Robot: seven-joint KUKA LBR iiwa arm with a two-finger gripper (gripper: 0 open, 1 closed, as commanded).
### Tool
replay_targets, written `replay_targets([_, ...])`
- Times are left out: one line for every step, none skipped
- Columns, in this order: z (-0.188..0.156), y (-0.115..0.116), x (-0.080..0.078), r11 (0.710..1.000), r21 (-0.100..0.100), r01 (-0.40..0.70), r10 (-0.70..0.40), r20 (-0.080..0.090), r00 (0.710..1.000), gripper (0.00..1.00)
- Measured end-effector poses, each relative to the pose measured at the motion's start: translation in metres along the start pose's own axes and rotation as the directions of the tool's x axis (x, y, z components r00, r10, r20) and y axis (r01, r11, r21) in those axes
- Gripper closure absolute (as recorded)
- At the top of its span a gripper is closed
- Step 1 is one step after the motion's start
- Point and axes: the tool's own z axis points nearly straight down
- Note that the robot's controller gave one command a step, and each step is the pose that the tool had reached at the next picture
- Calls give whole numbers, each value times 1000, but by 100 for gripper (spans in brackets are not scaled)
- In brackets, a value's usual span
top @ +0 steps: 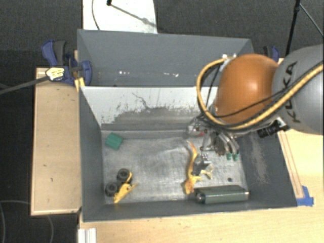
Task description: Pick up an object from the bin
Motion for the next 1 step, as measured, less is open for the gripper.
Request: replay_targets([44,-6,5,1000,-1,-5,5,8,1000,0])
